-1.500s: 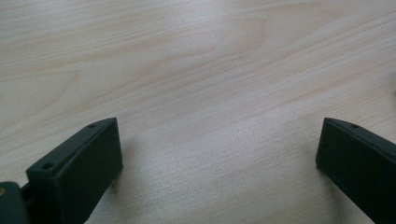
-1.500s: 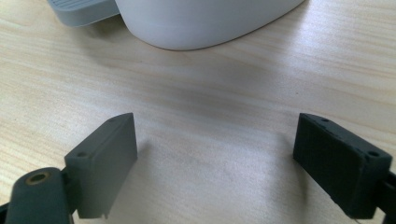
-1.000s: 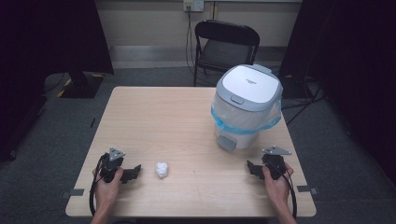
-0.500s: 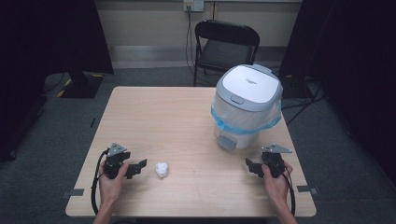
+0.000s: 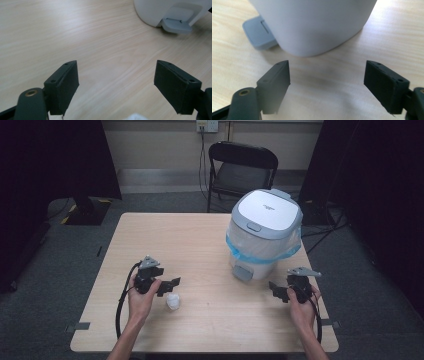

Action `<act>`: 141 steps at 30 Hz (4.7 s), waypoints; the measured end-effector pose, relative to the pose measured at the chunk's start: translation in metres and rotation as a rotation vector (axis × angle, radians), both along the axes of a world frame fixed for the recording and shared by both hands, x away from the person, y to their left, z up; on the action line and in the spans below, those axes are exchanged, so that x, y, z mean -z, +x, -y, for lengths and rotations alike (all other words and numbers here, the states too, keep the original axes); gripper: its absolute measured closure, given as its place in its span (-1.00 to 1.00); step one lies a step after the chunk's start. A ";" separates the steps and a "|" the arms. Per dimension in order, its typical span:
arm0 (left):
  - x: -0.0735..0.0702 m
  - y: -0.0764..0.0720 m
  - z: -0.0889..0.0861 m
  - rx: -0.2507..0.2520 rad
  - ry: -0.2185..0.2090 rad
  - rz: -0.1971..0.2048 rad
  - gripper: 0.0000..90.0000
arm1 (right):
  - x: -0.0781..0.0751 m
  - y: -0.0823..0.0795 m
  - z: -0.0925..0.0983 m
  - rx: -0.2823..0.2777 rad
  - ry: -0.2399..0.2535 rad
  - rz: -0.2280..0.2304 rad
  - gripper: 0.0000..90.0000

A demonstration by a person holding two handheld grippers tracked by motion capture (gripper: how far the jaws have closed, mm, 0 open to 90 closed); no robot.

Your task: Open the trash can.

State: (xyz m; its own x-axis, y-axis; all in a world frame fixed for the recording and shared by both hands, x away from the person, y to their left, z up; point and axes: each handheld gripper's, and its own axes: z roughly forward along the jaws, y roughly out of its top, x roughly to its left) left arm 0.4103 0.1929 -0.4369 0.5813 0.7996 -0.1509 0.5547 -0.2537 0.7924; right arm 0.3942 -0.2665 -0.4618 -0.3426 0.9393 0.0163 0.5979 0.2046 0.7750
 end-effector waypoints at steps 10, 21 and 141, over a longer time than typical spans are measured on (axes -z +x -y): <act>-0.017 0.040 0.043 0.062 0.001 0.020 -0.51 | -0.008 0.014 0.007 0.018 -0.046 0.002 -0.45; -0.011 0.109 0.087 0.087 0.007 0.033 -0.51 | -0.020 0.048 0.032 0.138 -0.132 0.024 -0.40; 0.007 0.016 0.028 0.111 0.016 0.088 0.46 | -0.012 0.054 -0.085 -0.195 0.045 0.036 0.56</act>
State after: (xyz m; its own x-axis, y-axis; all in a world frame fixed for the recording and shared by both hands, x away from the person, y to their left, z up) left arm 0.4259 0.1649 -0.4443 0.6767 0.7315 -0.0833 0.4513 -0.3228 0.8319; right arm 0.4478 -0.1813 -0.4496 -0.5187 0.8540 0.0410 0.5219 0.2783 0.8063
